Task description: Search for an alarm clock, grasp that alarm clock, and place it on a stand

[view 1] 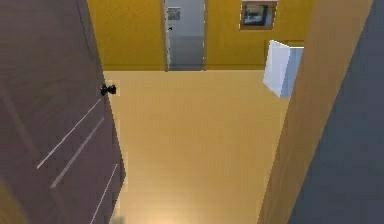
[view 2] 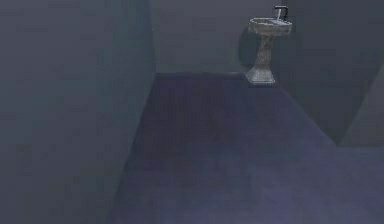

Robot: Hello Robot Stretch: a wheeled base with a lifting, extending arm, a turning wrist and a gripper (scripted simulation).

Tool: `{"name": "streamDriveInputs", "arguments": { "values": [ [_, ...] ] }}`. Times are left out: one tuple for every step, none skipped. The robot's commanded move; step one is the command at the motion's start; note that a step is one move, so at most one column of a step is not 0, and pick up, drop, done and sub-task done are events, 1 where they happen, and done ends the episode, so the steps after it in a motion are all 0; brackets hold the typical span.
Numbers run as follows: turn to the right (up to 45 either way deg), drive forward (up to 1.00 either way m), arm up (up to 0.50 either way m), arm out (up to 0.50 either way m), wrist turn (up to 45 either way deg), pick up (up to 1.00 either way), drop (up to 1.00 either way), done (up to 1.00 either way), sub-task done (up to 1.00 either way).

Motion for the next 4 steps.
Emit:
{"name": "streamDriveInputs", "arguments": {
  "values": [
    [0.0, 0.75, 0.0, 0.0, 0.0, 0.0, 0.0, 0.0, 0.0],
    [6.0, 0.0, 0.0, 0.0, 0.0, 0.0, 0.0, 0.0, 0.0],
    [0.0, 0.4, 0.0, 0.0, 0.0, 0.0, 0.0, 0.0, 0.0],
    [9.0, 0.0, 0.0, 0.0, 0.0, 0.0, 0.0, 0.0, 0.0]
  ]
}}
